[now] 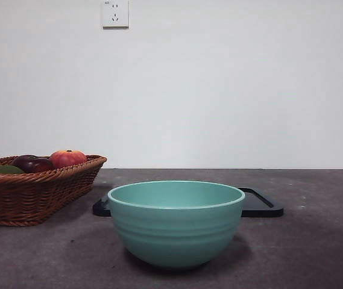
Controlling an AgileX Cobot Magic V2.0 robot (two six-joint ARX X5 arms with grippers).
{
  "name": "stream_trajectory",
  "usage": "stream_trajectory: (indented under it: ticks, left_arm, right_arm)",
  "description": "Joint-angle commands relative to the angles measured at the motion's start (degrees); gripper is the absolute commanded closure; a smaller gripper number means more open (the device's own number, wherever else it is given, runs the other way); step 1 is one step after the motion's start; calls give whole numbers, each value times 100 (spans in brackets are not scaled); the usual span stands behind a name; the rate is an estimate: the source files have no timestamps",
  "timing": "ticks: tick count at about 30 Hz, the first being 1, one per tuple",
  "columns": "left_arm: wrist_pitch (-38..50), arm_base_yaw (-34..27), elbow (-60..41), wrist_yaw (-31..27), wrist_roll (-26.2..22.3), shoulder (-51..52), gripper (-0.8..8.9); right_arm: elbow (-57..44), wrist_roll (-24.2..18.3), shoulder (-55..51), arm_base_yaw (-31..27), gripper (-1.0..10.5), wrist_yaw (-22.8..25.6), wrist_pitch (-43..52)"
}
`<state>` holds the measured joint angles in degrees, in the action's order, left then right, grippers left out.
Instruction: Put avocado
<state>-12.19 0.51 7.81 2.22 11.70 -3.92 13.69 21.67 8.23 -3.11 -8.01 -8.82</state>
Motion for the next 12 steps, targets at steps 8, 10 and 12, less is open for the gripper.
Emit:
stream_trajectory:
  ticks: [8, 10, 12]
  left_arm:
    - [-1093, 0, 1998, 509, 76, -1478, 797]
    - [-1305, 0, 2361, 697, 76, -1805, 797]
    - [-1521, 0, 2758, 966, 76, -2192, 797]
  right_arm:
    - [1696, -2, 1403, 7, 935, -1104, -942]
    - [1945, -31, 1659, 31, 935, -1281, -1104]
    - [2234, -164, 1954, 96, 935, -1469, -1340]
